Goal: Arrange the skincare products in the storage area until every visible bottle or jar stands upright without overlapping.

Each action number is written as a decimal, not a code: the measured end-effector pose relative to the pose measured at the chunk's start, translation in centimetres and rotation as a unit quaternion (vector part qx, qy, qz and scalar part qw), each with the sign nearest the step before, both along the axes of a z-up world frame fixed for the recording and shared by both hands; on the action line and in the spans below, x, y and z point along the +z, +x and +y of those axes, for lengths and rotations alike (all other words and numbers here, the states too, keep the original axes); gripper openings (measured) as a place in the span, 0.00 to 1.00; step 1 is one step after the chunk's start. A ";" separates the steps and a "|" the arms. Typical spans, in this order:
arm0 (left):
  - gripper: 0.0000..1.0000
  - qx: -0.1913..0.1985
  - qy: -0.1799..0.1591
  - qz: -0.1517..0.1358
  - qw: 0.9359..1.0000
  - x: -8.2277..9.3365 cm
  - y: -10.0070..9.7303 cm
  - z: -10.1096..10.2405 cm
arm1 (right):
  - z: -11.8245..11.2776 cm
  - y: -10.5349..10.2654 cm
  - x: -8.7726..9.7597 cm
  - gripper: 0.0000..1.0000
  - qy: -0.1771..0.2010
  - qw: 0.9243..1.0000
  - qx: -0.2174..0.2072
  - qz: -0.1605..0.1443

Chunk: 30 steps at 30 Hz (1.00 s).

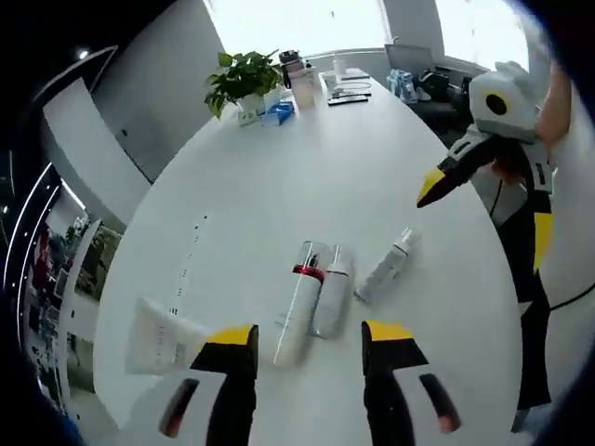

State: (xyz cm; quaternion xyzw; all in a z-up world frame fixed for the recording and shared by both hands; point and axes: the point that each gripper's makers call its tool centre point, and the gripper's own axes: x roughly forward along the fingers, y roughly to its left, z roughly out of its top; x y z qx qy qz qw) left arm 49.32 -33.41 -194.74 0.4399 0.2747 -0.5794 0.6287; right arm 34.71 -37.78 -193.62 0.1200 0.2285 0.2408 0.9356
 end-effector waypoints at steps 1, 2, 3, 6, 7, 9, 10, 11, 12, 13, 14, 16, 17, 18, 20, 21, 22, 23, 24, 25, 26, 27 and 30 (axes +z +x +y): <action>0.44 -0.009 0.013 -0.005 1.000 -0.3 0.3 -0.2 | -0.3 -0.1 0.1 0.82 -0.004 1.000 -0.001 -0.002; 0.44 -0.018 0.022 -0.008 1.000 -0.5 0.6 -0.5 | -0.8 -0.1 0.2 0.82 -0.002 1.000 -0.006 -0.002; 0.44 -0.023 0.025 -0.009 0.999 -0.6 0.7 -0.8 | -1.1 -0.1 0.4 0.82 0.001 1.000 -0.011 -0.003; 0.39 -0.033 0.045 -0.017 0.998 -1.3 1.5 -1.3 | -1.9 0.0 0.7 0.81 0.003 1.000 -0.022 -0.005; 0.36 -0.035 0.052 -0.019 0.998 -1.7 1.7 -1.3 | -2.1 0.1 0.8 0.80 0.003 1.000 -0.024 -0.006; 0.26 -0.022 0.064 -0.021 0.997 -2.5 2.4 -1.4 | -2.4 0.2 1.0 0.80 0.003 0.999 -0.032 -0.011; 0.24 -0.020 0.067 -0.022 0.997 -2.9 2.7 -1.5 | -2.5 0.3 1.1 0.80 0.001 0.999 -0.036 -0.012; 0.23 -0.024 0.085 -0.029 0.996 -3.3 3.0 -1.4 | -2.7 0.3 1.2 0.80 0.003 0.999 -0.044 -0.014; 0.23 -0.024 0.088 -0.030 0.995 -3.4 3.0 -1.4 | -2.8 0.3 1.3 0.80 0.005 0.999 -0.046 -0.014; 0.23 -0.025 0.081 -0.019 0.996 -3.6 2.7 -1.9 | -2.8 0.2 1.3 0.80 0.008 0.999 -0.050 -0.015; 0.23 -0.025 0.074 -0.007 0.997 -3.8 2.3 -2.5 | -2.8 0.1 1.4 0.80 0.012 0.998 -0.054 -0.016; 0.24 -0.028 0.082 -0.007 0.996 -4.3 2.3 -2.8 | -2.6 -0.2 1.1 0.80 0.013 0.998 -0.055 -0.011; 0.24 -0.031 0.089 -0.010 0.996 -4.7 2.4 -3.0 | -2.5 -0.5 0.9 0.80 0.014 0.998 -0.054 -0.008; 0.24 -0.032 0.090 -0.009 0.995 -4.8 2.4 -3.1 | -2.4 -0.6 0.8 0.80 0.014 0.998 -0.054 -0.007; 0.24 -0.017 0.088 0.015 0.996 -5.3 2.3 -3.7 | -2.4 -0.9 0.6 0.80 0.017 0.998 -0.054 -0.004; 0.24 -0.016 0.091 0.016 0.996 -5.4 2.3 -3.8 | -2.5 -0.9 0.6 0.80 0.017 0.998 -0.054 -0.003; 0.24 -0.018 0.100 0.014 0.995 -5.7 2.4 -3.9 | -2.6 -0.9 0.4 0.80 0.017 0.998 -0.055 -0.001; 0.24 -0.025 0.105 0.013 0.994 -5.9 2.3 -4.1 | -2.8 -0.8 0.3 0.80 0.017 0.998 -0.056 0.001; 0.24 -0.027 0.108 0.014 0.994 -6.0 2.2 -4.2 | -2.9 -0.8 0.4 0.80 0.017 0.998 -0.056 0.001; 0.24 -0.030 0.111 0.015 0.993 -6.2 2.1 -4.3 | -3.0 -0.7 0.4 0.80 0.016 0.998 -0.056 0.002; 0.24 -0.033 0.118 0.017 0.992 -6.4 2.1 -4.3 | -3.3 -0.7 0.6 0.80 0.014 0.998 -0.058 0.000; 0.24 -0.035 0.120 0.016 0.992 -6.5 2.1 -4.3 | -3.5 -0.6 0.7 0.80 0.014 0.998 -0.060 -0.002; 0.24 -0.037 0.131 0.017 0.990 -6.8 2.5 -4.4 | -4.2 -0.5 1.0 0.79 0.015 0.997 -0.070 -0.006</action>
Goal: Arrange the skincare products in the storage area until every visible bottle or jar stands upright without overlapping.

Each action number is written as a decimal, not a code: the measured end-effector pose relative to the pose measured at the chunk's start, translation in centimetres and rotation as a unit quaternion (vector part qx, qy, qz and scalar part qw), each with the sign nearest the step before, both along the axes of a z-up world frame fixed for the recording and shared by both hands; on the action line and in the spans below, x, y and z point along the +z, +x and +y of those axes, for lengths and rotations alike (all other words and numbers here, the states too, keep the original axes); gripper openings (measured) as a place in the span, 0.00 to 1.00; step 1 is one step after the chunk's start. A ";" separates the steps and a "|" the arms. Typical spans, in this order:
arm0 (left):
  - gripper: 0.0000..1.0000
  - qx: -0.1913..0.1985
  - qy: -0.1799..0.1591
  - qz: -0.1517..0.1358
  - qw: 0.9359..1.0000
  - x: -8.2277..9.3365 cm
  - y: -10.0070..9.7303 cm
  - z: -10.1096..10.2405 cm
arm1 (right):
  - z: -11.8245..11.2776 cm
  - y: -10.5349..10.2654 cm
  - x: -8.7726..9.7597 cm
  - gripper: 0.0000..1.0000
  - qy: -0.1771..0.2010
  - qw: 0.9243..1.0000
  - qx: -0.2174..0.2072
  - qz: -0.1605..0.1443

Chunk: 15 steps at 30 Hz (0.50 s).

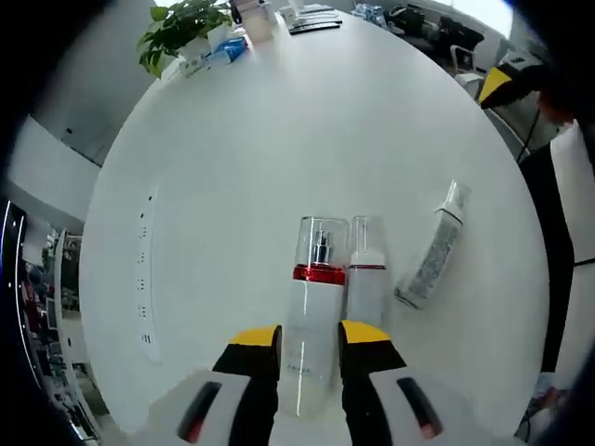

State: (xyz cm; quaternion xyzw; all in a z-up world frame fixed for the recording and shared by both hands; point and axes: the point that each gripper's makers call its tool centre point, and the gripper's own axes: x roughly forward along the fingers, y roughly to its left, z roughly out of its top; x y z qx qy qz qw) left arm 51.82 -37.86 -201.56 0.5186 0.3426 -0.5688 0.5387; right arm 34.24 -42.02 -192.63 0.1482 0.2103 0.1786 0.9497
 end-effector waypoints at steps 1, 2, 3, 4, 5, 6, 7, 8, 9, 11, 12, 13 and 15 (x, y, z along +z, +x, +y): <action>0.24 0.003 0.006 0.004 1.000 -0.2 0.1 0.0 | -0.3 0.0 -0.1 0.79 0.002 1.000 -0.005 0.000; 0.25 0.005 0.012 0.008 1.000 -0.4 0.1 0.1 | -0.6 0.0 -0.2 0.79 0.004 1.000 -0.011 0.001; 0.24 0.005 0.016 0.011 1.000 -0.6 0.0 0.1 | -0.7 -0.1 -0.3 0.79 0.004 1.000 -0.013 0.003; 0.25 0.004 0.017 0.012 1.000 -0.7 0.0 0.1 | -0.7 -0.1 -0.3 0.79 0.004 1.000 -0.014 0.003; 0.26 -0.013 0.029 0.008 0.999 -1.0 -0.3 0.1 | -0.9 -0.3 -0.6 0.79 0.005 1.000 -0.017 0.005; 0.26 -0.015 0.029 0.007 0.999 -1.1 -0.3 0.1 | -0.9 -0.3 -0.6 0.79 0.006 1.000 -0.018 0.006; 0.26 -0.009 0.032 0.009 0.999 -1.3 -0.2 0.1 | -1.0 -0.4 -0.8 0.79 0.007 1.000 -0.020 0.008; 0.26 -0.010 0.032 0.009 0.999 -1.4 -0.2 0.0 | -1.0 -0.4 -0.8 0.79 0.007 1.000 -0.021 0.010; 0.27 -0.009 0.033 0.011 0.999 -1.5 -0.1 0.0 | -1.0 -0.5 -0.9 0.79 0.008 1.000 -0.022 0.011; 0.27 -0.004 0.035 0.014 0.999 -1.7 -0.2 -0.2 | -1.0 -0.5 -1.0 0.79 0.008 1.000 -0.022 0.012; 0.27 -0.003 0.039 0.015 0.999 -1.9 -0.3 -0.1 | -1.1 -0.6 -0.8 0.79 0.007 1.000 -0.023 0.011; 0.28 -0.002 0.043 0.016 0.999 -2.1 -0.4 0.0 | -1.3 -0.6 -0.7 0.79 0.008 1.000 -0.026 0.009; 0.28 -0.006 0.050 0.019 0.999 -2.4 -0.6 0.1 | -1.6 -0.6 -0.8 0.79 0.011 0.999 -0.031 0.010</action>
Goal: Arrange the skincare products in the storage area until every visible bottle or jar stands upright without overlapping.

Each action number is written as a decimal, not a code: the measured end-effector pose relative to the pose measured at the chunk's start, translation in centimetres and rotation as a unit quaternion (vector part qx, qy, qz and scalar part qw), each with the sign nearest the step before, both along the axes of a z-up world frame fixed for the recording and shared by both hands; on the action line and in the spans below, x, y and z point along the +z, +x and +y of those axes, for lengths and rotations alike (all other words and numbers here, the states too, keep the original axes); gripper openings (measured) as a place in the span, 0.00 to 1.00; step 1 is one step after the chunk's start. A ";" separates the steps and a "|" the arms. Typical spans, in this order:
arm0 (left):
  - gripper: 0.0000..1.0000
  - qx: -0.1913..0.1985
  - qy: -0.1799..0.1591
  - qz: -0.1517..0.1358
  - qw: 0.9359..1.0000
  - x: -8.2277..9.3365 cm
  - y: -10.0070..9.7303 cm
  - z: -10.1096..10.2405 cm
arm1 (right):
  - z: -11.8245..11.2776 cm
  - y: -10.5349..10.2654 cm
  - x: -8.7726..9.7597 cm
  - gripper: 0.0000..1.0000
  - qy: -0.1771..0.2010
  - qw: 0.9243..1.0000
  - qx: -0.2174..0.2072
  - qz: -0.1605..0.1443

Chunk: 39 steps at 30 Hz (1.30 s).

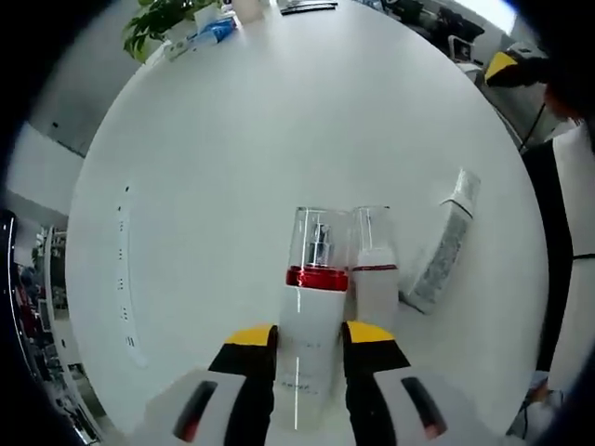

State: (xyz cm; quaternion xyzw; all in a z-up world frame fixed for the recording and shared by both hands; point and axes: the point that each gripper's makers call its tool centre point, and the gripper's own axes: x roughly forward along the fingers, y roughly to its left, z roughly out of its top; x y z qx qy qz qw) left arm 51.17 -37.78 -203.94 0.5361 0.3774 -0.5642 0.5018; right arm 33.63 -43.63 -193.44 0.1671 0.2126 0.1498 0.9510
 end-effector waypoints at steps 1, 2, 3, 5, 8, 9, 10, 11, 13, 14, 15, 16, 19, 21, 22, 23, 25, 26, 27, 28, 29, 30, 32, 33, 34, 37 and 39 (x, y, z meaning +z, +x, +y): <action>0.28 -0.001 0.001 -0.001 1.000 -0.1 0.0 0.0 | -0.1 0.0 -0.1 0.79 0.000 1.000 -0.001 0.001; 0.29 -0.002 0.003 0.000 1.000 -0.1 0.0 0.1 | -0.2 0.0 -0.2 0.79 0.001 1.000 -0.001 0.004; 0.29 -0.003 0.004 0.000 1.000 -0.2 0.0 0.0 | -0.3 0.0 -0.2 0.78 0.000 1.000 -0.003 0.005; 0.29 -0.004 0.007 0.001 1.000 -0.4 0.1 0.0 | -0.5 0.0 -0.1 0.78 0.000 1.000 -0.004 0.003; 0.29 -0.006 0.013 0.000 1.000 -0.9 0.1 0.1 | -1.0 0.0 0.1 0.78 -0.003 1.000 -0.008 0.001; 0.29 -0.009 0.017 -0.001 1.000 -1.0 0.1 0.1 | -1.2 -0.1 0.1 0.78 -0.003 1.000 -0.010 0.001; 0.29 -0.011 0.019 -0.002 1.000 -1.0 0.1 0.1 | -1.3 -0.2 0.1 0.78 -0.002 1.000 -0.011 0.002; 0.29 -0.012 0.022 -0.002 1.000 -1.1 0.0 0.1 | -1.4 -0.3 0.1 0.78 -0.001 1.000 -0.013 0.002; 0.29 -0.013 0.029 0.002 1.000 -1.4 -0.3 0.2 | -1.5 -0.5 -0.3 0.78 0.001 1.000 -0.015 0.006; 0.29 -0.013 0.029 0.004 0.999 -1.5 -0.3 0.2 | -1.6 -0.5 -0.5 0.78 0.000 1.000 -0.014 0.008; 0.29 -0.013 0.033 0.009 0.999 -1.5 -0.5 0.3 | -1.6 -0.6 -0.6 0.78 -0.003 1.000 -0.014 0.011; 0.30 -0.008 0.033 0.012 0.999 -1.5 -0.4 0.3 | -1.7 -0.6 -0.7 0.78 -0.003 1.000 -0.015 0.012; 0.30 -0.005 0.032 0.028 0.999 -1.5 -0.4 0.3 | -2.1 -0.7 -0.5 0.78 0.001 1.000 -0.022 0.010; 0.30 -0.004 0.029 0.040 0.999 -1.5 -0.4 0.3 | -2.2 -0.8 -0.7 0.78 0.002 1.000 -0.026 0.013; 0.30 -0.002 0.028 0.043 0.999 -1.5 -0.4 0.3 | -2.2 -0.8 -0.7 0.78 0.002 1.000 -0.027 0.013; 0.30 0.001 0.029 0.046 0.999 -1.6 -0.6 0.3 | -2.3 -0.9 -0.7 0.77 0.002 1.000 -0.028 0.013; 0.30 0.012 0.029 0.051 0.998 -1.6 -0.7 0.3 | -2.3 -1.1 -0.9 0.77 0.005 0.999 -0.030 0.014; 0.31 0.015 0.029 0.052 0.998 -1.6 -0.7 0.3 | -2.3 -1.1 -1.0 0.77 0.005 0.999 -0.030 0.016; 0.31 0.016 0.030 0.052 0.998 -1.6 -0.6 0.3 | -2.3 -1.3 -1.4 0.77 0.002 0.999 -0.028 0.022; 0.31 0.016 0.032 0.052 0.998 -1.6 -0.6 0.2 | -2.3 -1.3 -1.4 0.77 0.001 0.999 -0.027 0.023; 0.31 0.019 0.034 0.054 0.998 -1.6 -0.6 0.2 | -2.4 -1.4 -1.4 0.77 0.000 0.999 -0.026 0.024; 0.31 0.020 0.034 0.055 0.998 -1.6 -0.6 0.2 | -2.4 -1.4 -1.4 0.77 0.000 0.999 -0.027 0.024; 0.31 0.024 0.033 0.057 0.998 -1.6 -0.6 0.2 | -2.6 -1.4 -1.3 0.77 0.000 0.999 -0.027 0.023; 0.31 0.026 0.031 0.057 0.998 -1.6 -0.6 0.2 | -2.8 -1.4 -1.3 0.77 -0.002 0.999 -0.027 0.024; 0.31 0.026 0.030 0.057 0.998 -1.6 -0.6 0.2 | -2.9 -1.4 -1.3 0.77 -0.003 0.999 -0.029 0.023; 0.30 0.036 0.028 0.055 0.997 -1.6 -0.7 0.2 | -3.3 -1.3 -1.4 0.77 0.002 0.999 -0.036 0.021; 0.29 0.059 0.042 0.049 0.996 -1.6 -0.6 0.3 | -3.2 -1.4 -1.6 0.76 0.001 0.999 -0.032 0.026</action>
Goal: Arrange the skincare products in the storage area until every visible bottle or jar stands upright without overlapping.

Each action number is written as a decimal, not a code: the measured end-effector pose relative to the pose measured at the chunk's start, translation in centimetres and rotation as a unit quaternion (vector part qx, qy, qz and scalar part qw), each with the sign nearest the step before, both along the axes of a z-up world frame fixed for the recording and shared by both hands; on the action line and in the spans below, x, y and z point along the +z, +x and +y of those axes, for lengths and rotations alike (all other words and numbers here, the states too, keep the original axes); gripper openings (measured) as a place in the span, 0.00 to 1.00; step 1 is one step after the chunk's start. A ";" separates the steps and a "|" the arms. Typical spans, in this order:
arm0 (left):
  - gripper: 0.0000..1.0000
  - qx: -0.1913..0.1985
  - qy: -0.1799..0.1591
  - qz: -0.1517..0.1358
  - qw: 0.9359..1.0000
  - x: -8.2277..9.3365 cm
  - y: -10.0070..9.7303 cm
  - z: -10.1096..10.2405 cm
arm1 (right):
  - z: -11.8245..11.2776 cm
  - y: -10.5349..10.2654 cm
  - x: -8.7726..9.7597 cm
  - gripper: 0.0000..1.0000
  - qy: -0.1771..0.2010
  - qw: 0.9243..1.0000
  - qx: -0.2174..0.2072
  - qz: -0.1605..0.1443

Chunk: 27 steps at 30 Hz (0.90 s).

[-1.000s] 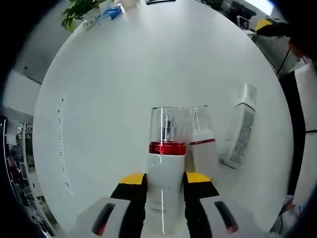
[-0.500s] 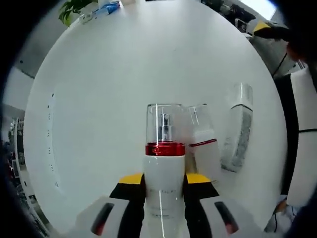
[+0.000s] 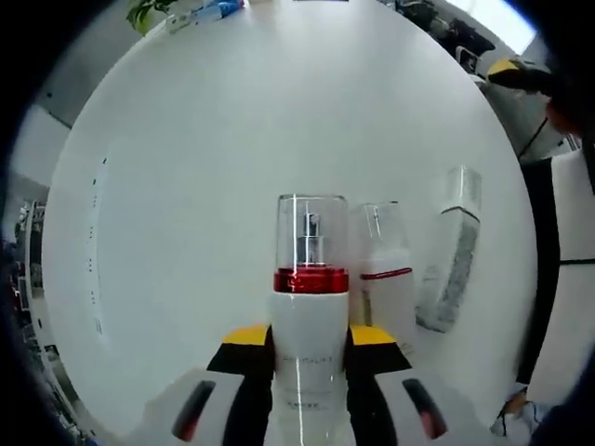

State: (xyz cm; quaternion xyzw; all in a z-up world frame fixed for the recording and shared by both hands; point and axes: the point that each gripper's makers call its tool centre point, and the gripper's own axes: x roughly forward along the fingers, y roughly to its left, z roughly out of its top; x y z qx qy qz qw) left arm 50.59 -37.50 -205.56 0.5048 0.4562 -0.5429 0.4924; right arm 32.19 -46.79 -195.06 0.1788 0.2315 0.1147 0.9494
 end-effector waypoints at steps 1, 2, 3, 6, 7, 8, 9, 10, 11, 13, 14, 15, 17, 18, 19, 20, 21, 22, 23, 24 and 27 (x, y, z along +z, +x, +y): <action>0.28 0.001 0.003 0.000 1.000 0.0 0.1 -0.1 | 0.0 0.0 0.0 0.76 -0.002 1.000 0.002 0.001; 0.28 0.002 0.007 0.000 1.000 0.0 0.1 -0.1 | 0.0 -0.1 0.0 0.76 -0.002 1.000 0.003 0.001; 0.28 0.003 0.008 -0.001 1.000 0.0 0.0 -0.1 | 0.0 -0.1 0.0 0.76 -0.003 1.000 0.003 0.000; 0.27 0.012 0.015 -0.001 1.000 0.0 0.1 -0.1 | -0.6 -0.3 -0.3 0.76 -0.002 1.000 -0.002 0.002; 0.27 0.013 0.016 0.000 1.000 0.0 0.1 0.0 | -0.7 -0.5 -0.3 0.75 -0.004 1.000 -0.004 0.004; 0.27 0.020 0.016 -0.002 1.000 0.0 0.0 0.1 | -0.8 -0.7 -0.3 0.75 -0.004 1.000 -0.005 0.005; 0.27 0.030 0.018 -0.003 0.999 0.0 0.0 0.1 | -0.8 -0.9 -0.2 0.75 -0.004 1.000 -0.007 0.003; 0.26 0.039 0.019 0.000 0.999 0.0 -0.1 0.2 | -0.8 -1.0 -0.2 0.75 -0.003 1.000 -0.008 0.002; 0.26 0.045 0.017 0.005 0.999 0.0 -0.3 0.2 | -0.8 -1.2 -0.3 0.75 0.000 1.000 -0.009 0.004; 0.26 0.047 0.014 0.012 0.999 0.1 -0.6 0.3 | -0.7 -1.4 -0.5 0.75 -0.001 1.000 -0.005 0.007; 0.26 0.053 0.013 0.015 0.998 0.1 -0.8 0.4 | -0.7 -1.5 -0.7 0.75 -0.005 1.000 -0.001 0.010; 0.26 0.055 0.012 0.019 0.998 0.2 -0.9 0.4 | -0.8 -1.5 -0.7 0.75 -0.006 1.000 0.000 0.010; 0.26 0.061 0.000 0.016 0.998 0.7 -0.5 0.2 | -1.1 -1.5 -0.5 0.75 -0.006 1.000 -0.001 0.007; 0.26 0.067 -0.003 0.014 0.998 1.0 -0.4 0.1 | -1.2 -1.4 -0.3 0.75 -0.007 1.000 -0.002 0.006; 0.26 0.076 -0.010 0.018 0.997 1.3 -0.3 0.0 | -1.3 -1.4 -0.2 0.75 -0.008 1.000 -0.003 0.005; 0.26 0.083 -0.017 0.020 0.996 1.6 -0.2 -0.2 | -1.4 -1.4 0.0 0.75 -0.008 1.000 -0.003 0.002; 0.26 0.090 -0.023 0.019 0.995 2.0 -0.1 -0.4 | -1.5 -1.3 0.2 0.75 -0.007 1.000 -0.004 -0.001; 0.26 0.092 -0.029 0.018 0.995 2.3 0.0 -0.5 | -1.4 -1.2 0.2 0.75 -0.005 1.000 -0.004 -0.002; 0.26 0.094 -0.033 0.019 0.995 2.6 -0.1 -0.5 | -1.4 -1.2 0.2 0.75 -0.004 1.000 -0.004 -0.003; 0.26 0.096 -0.036 0.020 0.995 2.8 -0.1 -0.6 | -1.3 -1.1 0.3 0.75 -0.002 1.000 -0.003 -0.003; 0.26 0.113 -0.058 0.030 0.991 3.9 -0.6 -0.8 | -0.8 -0.7 0.0 0.75 0.002 1.000 0.006 -0.002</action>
